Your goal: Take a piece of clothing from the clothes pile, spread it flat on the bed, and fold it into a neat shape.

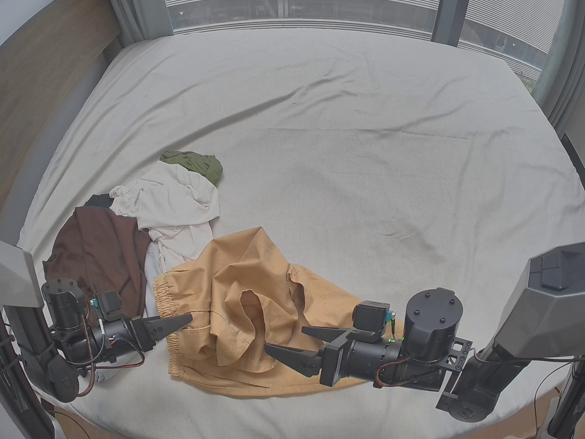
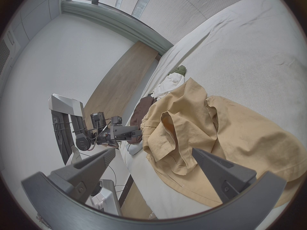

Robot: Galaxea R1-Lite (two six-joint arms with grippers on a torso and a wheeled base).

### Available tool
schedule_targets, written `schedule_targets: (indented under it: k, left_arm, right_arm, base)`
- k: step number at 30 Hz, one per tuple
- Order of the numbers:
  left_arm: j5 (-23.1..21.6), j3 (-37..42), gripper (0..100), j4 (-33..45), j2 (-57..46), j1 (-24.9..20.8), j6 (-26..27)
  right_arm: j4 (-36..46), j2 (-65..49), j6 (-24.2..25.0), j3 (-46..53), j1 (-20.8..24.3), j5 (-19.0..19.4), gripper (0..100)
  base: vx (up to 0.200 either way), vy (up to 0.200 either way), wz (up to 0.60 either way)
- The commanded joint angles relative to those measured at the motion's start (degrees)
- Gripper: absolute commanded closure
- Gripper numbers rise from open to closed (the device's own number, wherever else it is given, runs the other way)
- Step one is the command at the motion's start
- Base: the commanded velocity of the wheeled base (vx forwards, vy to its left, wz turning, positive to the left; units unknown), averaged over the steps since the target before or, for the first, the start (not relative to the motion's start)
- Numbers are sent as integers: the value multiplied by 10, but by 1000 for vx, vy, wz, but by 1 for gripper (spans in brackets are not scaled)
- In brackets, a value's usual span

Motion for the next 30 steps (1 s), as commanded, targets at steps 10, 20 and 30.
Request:
schedule_targets:
  k: [10, 20, 30]
  left_arm:
    - [-5, -20, 0, -1, 10, -40, -69]
    - [-5, -14, 0, -1, -4, -52, -88]
    - [-4, -20, 100, -1, -1, -47, -89]
  right_arm:
    - [0, 1, 0, 0, 1, 0, 0]
    - [-3, 6, 0, -1, 1, 0, 0]
    - [-2, 8, -1, -3, 2, 0, 0]
  base:
    - [0, 0, 0]
    - [0, 0, 0]
    - [0, 0, 0]
